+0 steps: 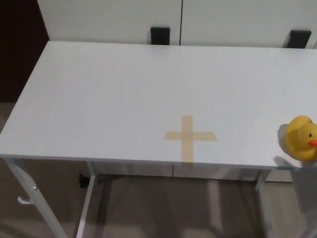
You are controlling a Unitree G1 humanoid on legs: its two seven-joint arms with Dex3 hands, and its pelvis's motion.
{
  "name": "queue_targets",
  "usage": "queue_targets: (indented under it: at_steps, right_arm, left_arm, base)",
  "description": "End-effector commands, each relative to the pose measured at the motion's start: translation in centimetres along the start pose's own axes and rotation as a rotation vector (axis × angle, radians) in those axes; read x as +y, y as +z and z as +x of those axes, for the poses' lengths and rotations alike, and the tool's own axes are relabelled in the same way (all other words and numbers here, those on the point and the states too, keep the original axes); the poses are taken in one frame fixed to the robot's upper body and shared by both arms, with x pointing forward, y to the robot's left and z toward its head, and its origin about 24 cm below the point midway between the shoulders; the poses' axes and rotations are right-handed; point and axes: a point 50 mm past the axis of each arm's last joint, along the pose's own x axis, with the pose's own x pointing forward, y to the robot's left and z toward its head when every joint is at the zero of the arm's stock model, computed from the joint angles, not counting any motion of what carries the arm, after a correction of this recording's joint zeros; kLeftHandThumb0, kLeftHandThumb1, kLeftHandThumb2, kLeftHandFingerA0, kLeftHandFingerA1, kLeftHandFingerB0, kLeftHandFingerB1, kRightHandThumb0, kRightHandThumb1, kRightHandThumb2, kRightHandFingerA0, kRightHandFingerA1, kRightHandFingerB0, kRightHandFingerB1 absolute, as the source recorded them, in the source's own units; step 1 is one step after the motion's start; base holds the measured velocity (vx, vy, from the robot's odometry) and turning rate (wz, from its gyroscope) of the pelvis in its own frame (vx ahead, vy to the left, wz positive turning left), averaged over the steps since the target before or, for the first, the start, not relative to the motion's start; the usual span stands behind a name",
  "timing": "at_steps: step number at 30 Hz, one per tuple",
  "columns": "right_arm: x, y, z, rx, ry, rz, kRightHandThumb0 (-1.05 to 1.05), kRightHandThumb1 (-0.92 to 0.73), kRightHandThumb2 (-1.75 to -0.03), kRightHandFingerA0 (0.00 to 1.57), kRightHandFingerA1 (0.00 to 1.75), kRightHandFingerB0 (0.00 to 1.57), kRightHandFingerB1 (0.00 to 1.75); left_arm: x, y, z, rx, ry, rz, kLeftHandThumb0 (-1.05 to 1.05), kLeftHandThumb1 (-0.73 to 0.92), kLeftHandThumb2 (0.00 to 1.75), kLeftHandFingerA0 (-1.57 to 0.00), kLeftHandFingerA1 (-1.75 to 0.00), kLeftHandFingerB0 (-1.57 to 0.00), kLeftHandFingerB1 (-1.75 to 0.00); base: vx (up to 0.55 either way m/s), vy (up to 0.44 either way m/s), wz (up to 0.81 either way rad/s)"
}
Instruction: The robot uses its right hand to push the yellow duck toy to the center of the white desk.
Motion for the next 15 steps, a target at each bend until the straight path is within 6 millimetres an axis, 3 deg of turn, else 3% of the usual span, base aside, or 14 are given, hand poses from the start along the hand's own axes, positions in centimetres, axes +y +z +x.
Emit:
queue_targets:
  at_steps: [1,10,11,15]
  right_arm:
    - [1.0,-0.5,0.2,0.070,-0.014,-0.046,-0.83,-0.92,-0.78,0.24,0.46,0.14,0.35]
    - [3.0,-0.6,0.4,0.101,-0.006,0.013,-0.83,-0.92,-0.75,0.24,0.47,0.13,0.35]
    - [3.3,-0.3,0.6,0.101,-0.002,0.015,-0.81,-0.92,-0.77,0.25,0.46,0.16,0.36]
    - [3.8,0.1,0.9,0.099,0.004,0.022,-0.80,-0.92,-0.76,0.25,0.46,0.15,0.35]
  left_arm:
    - [0.0,0.0,0.0,-0.006,-0.005,0.011,0.64,-0.37,1.48,-1.40,-0.83,-1.34,-0.81]
    - [-0.4,0.2,0.0,-0.014,-0.024,0.026,0.61,-0.39,1.52,-1.41,-0.80,-1.32,-0.81]
    - [-0.5,0.1,0.0,-0.010,-0.023,0.022,0.44,-0.20,1.39,-1.39,-0.91,-1.28,-0.89]
    - [-0.8,0.1,0.0,-0.004,-0.023,0.013,0.42,-0.19,1.38,-1.40,-0.93,-1.28,-0.89]
  base:
    - [0.00,0.000,0.00]
    - [0.00,0.000,0.00]
    - [0.00,0.000,0.00]
    - [0.00,0.000,0.00]
